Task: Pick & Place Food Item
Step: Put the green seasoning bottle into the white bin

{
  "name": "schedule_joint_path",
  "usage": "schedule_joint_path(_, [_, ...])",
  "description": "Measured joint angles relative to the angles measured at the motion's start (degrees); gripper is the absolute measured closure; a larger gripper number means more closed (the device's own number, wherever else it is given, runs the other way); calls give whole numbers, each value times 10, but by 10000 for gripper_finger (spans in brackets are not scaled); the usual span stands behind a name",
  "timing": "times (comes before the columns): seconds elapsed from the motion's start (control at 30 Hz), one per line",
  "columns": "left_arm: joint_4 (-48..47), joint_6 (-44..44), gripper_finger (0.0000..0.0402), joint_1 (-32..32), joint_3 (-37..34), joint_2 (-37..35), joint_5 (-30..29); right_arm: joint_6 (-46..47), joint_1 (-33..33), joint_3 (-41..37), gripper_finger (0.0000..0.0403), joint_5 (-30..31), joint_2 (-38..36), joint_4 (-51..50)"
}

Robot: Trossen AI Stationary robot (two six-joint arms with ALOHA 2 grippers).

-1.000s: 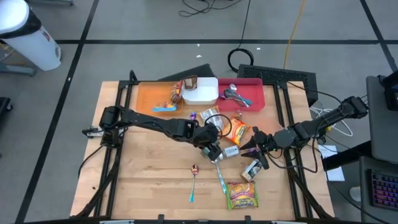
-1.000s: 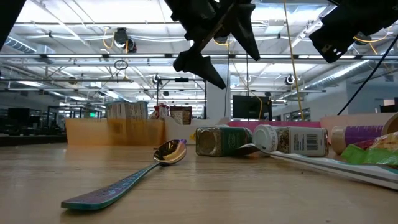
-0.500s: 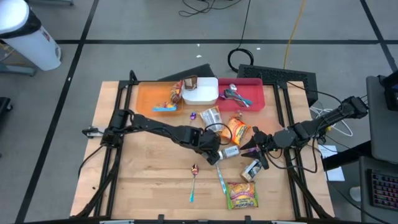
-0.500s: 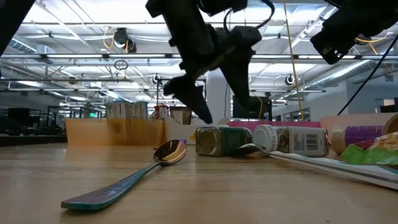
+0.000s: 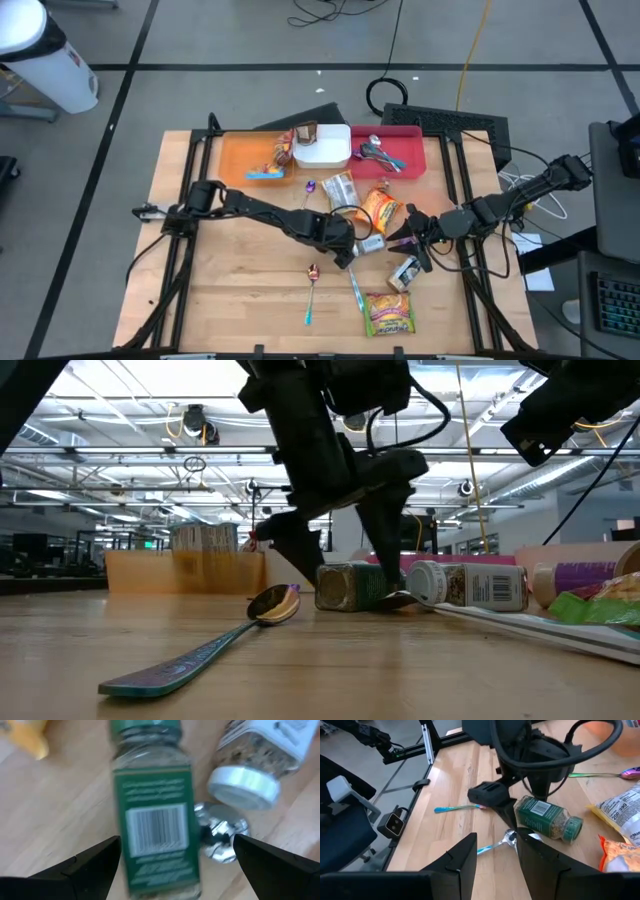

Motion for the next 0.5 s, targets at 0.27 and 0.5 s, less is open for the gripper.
schedule_joint_path(0.27, [57, 26, 11, -4, 0, 1, -1, 0, 0, 0, 273, 0, 0, 0])
schedule_joint_path(0.5, [74, 75, 11, -16, 0, 1, -6, 0, 0, 0, 273, 0, 0, 0])
